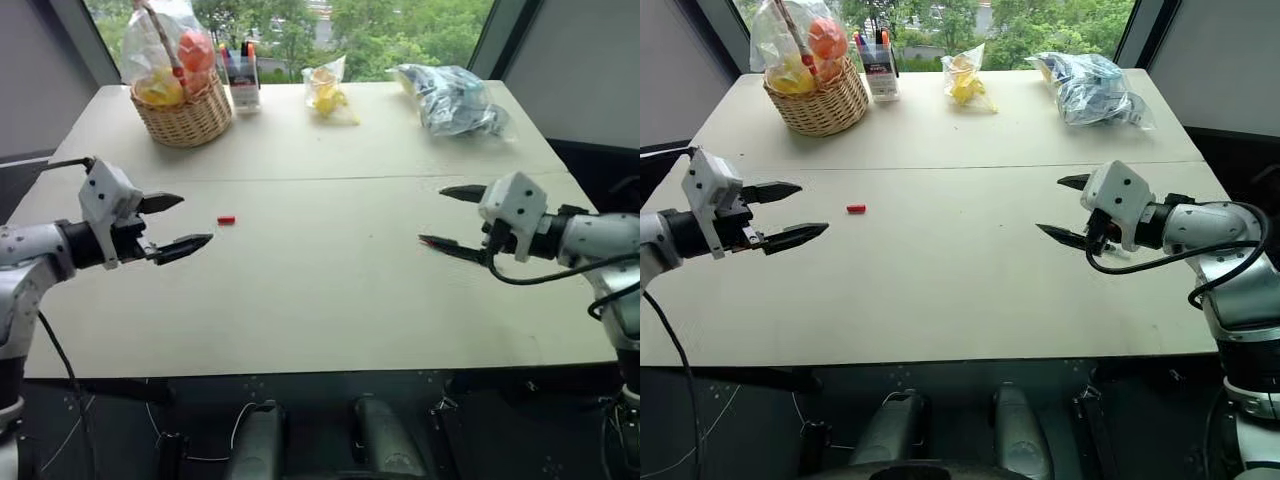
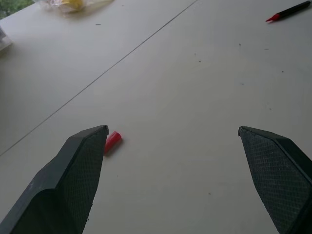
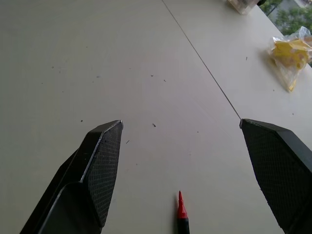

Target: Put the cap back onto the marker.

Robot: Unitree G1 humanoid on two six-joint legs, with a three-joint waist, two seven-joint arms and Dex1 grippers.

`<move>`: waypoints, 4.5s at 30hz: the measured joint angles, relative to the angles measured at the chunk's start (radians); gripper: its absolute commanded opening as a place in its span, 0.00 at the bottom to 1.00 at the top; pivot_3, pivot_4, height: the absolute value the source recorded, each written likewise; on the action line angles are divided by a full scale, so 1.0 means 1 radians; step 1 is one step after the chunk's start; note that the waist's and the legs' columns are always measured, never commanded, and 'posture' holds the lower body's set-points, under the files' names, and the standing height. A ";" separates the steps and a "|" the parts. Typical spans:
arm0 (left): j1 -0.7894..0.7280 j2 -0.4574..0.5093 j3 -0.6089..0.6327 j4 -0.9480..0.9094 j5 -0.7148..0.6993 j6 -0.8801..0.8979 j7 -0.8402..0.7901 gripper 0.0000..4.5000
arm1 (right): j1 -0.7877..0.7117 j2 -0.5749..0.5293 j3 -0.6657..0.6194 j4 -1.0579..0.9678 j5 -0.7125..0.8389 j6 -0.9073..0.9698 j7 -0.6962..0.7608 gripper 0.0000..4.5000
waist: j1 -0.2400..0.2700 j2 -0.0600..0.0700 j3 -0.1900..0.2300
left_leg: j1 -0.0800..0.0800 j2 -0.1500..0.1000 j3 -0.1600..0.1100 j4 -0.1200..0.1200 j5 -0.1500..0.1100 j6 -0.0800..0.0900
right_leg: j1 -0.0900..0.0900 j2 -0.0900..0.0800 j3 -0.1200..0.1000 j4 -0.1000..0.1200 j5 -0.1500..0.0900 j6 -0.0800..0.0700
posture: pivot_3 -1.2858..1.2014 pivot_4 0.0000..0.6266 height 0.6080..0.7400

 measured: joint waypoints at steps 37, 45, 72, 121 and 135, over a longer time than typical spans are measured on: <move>-0.499 -0.346 -0.271 0.982 0.405 -0.508 0.088 0.99 | 0.188 0.050 -0.031 -0.194 -0.002 0.096 -0.109 0.89 | 0.006 -0.001 0.000 | -0.002 -0.001 0.000 0.003 0.000 0.000 | 0.000 -0.001 -0.001 0.001 0.004 0.006 | 0.52 0.24 1.00; -0.646 -0.415 -0.327 1.252 0.552 -0.634 0.213 0.99 | 0.384 0.067 -0.185 -0.356 0.000 0.175 -0.206 0.89 | 0.007 -0.002 0.000 | -0.002 -0.001 0.000 0.003 0.000 0.000 | 0.000 0.000 0.000 0.001 0.004 0.007 | 0.52 0.24 1.00; -0.665 -0.487 -0.231 1.356 0.550 -0.582 0.162 0.99 | 0.394 0.035 -0.254 -0.431 0.018 0.250 -0.244 0.89 | 0.012 -0.002 -0.003 | 0.015 -0.003 -0.002 0.002 -0.001 0.002 | 0.021 -0.003 -0.002 -0.004 0.003 0.009 | 0.52 0.24 1.00; -0.616 -0.571 -0.252 1.247 0.562 -0.609 0.069 0.59 | 0.382 -0.055 -0.283 -0.425 0.037 0.281 -0.163 0.89 | 0.044 0.000 -0.005 | 0.014 -0.006 -0.002 0.002 -0.002 0.002 | 0.022 -0.007 -0.003 -0.006 0.001 0.011 | 0.52 0.24 1.00; -0.620 -0.593 -0.254 1.246 0.567 -0.613 0.080 0.09 | 0.382 -0.055 -0.283 -0.424 0.035 0.281 -0.164 0.89 | 0.056 0.000 -0.005 | 0.014 -0.006 -0.002 0.002 -0.002 0.002 | 0.022 -0.007 -0.003 -0.006 -0.001 0.008 | 0.52 0.24 1.00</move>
